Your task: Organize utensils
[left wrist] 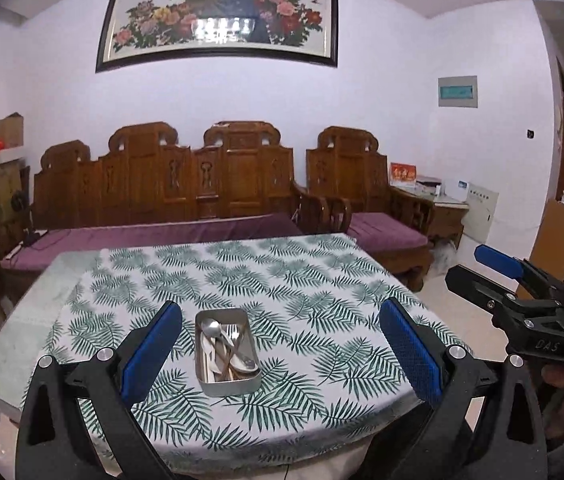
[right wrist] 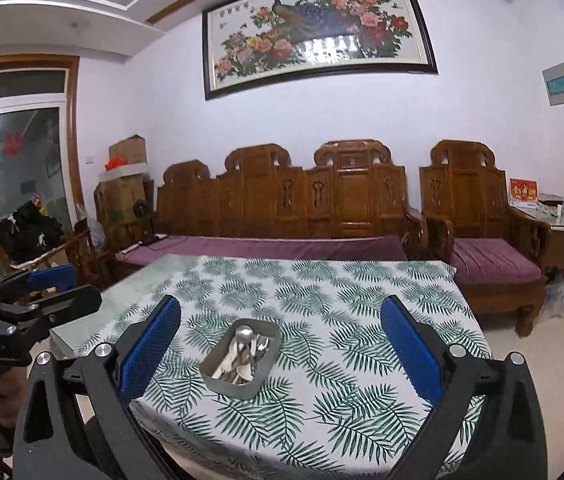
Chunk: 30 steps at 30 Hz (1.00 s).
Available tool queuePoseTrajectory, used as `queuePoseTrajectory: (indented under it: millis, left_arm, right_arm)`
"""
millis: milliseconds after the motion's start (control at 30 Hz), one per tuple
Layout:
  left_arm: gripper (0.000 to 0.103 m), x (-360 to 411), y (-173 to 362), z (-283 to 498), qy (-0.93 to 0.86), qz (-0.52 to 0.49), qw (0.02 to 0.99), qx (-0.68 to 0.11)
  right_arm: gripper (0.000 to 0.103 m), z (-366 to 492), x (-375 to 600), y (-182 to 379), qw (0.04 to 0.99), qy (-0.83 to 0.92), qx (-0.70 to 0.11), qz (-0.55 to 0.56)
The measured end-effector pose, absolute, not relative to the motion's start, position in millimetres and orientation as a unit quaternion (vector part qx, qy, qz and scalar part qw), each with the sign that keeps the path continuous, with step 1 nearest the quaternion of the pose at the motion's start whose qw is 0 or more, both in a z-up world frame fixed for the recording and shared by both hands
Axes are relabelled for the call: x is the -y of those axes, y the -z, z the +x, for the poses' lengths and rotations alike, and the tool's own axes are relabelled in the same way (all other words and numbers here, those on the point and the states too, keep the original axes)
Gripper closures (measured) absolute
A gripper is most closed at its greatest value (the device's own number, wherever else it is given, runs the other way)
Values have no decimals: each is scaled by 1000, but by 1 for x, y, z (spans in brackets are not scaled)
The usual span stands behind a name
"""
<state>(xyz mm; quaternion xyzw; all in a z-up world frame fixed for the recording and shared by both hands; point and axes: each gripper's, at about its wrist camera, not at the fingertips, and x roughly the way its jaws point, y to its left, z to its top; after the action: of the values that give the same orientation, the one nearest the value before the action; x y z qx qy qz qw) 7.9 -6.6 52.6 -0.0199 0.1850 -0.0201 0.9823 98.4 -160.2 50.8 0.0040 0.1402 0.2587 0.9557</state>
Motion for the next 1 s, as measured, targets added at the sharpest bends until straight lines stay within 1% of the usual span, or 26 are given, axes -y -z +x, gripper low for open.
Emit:
queuePoseTrajectory:
  millis: [200, 1000]
  left_arm:
    - [8, 7, -58, -3, 16, -21, 985, -170]
    - [8, 5, -52, -2, 10, -22, 985, -172]
  right_arm:
    - [2, 93, 158, -54, 955, -263, -136, 1]
    - [2, 96, 158, -53, 954, -265, -140, 1]
